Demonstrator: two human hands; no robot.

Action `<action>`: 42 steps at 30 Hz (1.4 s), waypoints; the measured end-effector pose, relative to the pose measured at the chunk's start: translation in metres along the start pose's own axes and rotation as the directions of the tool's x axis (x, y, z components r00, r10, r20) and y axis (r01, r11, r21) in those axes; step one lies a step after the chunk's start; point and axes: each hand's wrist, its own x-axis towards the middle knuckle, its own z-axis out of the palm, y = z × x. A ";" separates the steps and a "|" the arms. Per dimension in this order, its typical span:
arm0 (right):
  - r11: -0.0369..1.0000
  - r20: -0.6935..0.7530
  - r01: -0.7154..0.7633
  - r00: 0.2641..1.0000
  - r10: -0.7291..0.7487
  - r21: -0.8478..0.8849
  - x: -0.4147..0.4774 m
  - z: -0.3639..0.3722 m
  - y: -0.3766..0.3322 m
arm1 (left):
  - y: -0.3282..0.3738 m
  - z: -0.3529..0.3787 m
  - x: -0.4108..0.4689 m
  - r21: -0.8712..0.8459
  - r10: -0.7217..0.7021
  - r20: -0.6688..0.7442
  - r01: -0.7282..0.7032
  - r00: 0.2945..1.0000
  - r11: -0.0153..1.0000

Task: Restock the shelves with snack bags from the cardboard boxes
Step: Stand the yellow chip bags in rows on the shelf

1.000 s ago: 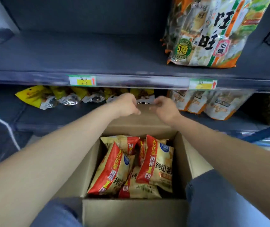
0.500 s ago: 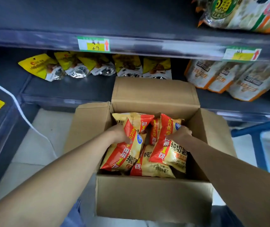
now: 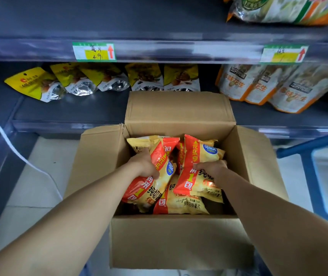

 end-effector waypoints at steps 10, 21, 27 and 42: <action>0.944 -0.145 0.147 0.970 -0.196 -0.295 -0.052 -0.007 -0.031 | 0.008 -0.055 -0.031 0.044 0.143 -0.086 -0.140 0.986 0.989; 0.834 -0.274 0.483 0.792 -0.546 -0.265 -0.140 -0.024 -0.080 | -0.009 -0.131 -0.103 -0.106 0.303 -0.341 -0.357 0.890 0.928; 0.706 -0.356 0.702 0.638 -0.682 -0.094 -0.202 -0.012 -0.114 | -0.033 -0.171 -0.140 -0.262 0.294 -0.553 -0.498 0.780 0.827; 0.358 -0.483 0.921 0.385 -0.786 0.151 -0.251 -0.021 -0.277 | -0.005 -0.293 -0.163 -0.342 0.177 -0.849 -0.775 0.497 0.531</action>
